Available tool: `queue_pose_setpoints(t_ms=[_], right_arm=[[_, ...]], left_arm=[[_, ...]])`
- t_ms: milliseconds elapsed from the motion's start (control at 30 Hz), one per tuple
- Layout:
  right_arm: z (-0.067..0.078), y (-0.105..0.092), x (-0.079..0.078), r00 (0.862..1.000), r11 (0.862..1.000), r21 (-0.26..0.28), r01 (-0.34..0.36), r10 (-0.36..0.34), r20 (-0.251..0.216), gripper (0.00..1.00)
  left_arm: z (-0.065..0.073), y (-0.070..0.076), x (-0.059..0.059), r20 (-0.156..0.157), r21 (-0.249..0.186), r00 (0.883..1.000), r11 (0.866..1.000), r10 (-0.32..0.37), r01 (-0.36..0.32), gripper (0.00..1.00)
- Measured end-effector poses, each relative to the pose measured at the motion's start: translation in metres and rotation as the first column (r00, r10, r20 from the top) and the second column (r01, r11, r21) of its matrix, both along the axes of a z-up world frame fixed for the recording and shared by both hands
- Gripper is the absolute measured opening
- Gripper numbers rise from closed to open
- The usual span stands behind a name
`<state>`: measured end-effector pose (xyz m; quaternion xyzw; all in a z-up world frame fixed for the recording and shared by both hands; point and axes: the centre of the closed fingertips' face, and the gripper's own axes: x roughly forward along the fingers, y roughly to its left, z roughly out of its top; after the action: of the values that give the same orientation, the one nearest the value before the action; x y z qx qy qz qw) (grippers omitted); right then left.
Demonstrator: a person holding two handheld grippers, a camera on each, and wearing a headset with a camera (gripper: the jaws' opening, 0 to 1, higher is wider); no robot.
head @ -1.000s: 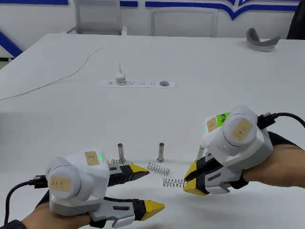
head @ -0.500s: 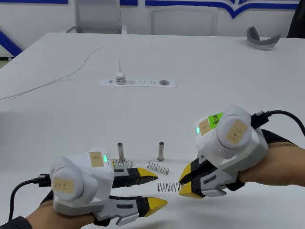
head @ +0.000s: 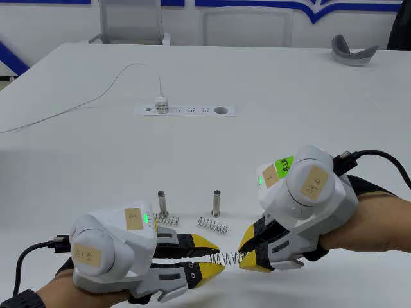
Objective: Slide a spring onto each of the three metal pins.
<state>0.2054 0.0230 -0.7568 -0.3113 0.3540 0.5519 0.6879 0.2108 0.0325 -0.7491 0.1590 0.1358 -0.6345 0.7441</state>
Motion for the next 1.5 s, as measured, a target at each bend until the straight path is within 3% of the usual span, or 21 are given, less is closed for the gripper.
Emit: queue_pose_setpoints(t_ms=[700,1100,1300,1500], right_arm=[[0.025,0.014,-0.003,0.999,0.999,0.028,-0.034,0.033,0.044,0.11],[0.038,0.027,-0.004,0.996,0.997,0.054,-0.051,0.047,0.070,0.11],[0.040,0.031,-0.005,0.996,0.997,0.048,-0.057,0.053,0.073,0.12],[0.036,0.031,-0.005,0.998,0.998,0.029,-0.052,0.051,0.046,0.13]], left_arm=[[-0.002,0.000,-0.004,0.035,0.025,0.999,0.999,-0.028,0.027,0.11],[0.001,-0.003,-0.006,0.043,0.017,0.998,0.999,-0.038,0.037,0.11],[0.003,-0.004,-0.007,0.047,0.013,0.998,0.999,-0.040,0.040,0.11],[-0.001,-0.003,-0.008,0.044,0.023,0.998,0.999,-0.045,0.044,0.11]])
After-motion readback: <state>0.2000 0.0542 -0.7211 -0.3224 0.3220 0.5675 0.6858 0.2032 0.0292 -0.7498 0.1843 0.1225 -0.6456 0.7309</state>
